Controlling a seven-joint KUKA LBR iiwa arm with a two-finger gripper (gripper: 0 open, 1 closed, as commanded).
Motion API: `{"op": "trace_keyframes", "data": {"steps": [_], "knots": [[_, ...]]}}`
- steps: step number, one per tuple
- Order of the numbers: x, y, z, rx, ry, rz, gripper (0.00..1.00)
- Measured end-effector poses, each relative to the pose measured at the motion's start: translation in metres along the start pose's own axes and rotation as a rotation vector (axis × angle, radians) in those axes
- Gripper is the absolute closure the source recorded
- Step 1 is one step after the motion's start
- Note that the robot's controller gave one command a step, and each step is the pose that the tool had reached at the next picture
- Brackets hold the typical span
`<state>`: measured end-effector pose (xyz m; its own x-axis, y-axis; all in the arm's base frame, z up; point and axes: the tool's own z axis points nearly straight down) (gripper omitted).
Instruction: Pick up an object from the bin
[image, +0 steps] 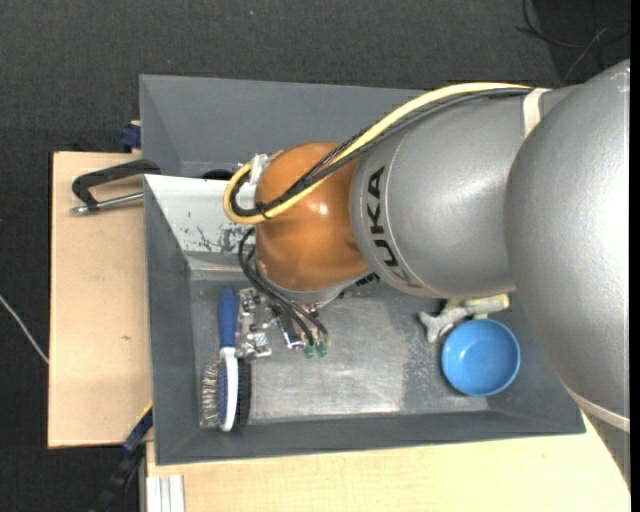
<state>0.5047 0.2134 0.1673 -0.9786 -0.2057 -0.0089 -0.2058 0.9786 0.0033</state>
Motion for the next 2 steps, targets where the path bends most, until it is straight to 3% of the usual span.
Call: {"op": "trace_keyframes", "data": {"steps": [1,2], "knots": [[-0.0122,-0.008,-0.0264,0.0,-0.001,0.025,1.0],[-0.0112,-0.0078,-0.0247,0.001,0.003,0.024,0.0]]}}
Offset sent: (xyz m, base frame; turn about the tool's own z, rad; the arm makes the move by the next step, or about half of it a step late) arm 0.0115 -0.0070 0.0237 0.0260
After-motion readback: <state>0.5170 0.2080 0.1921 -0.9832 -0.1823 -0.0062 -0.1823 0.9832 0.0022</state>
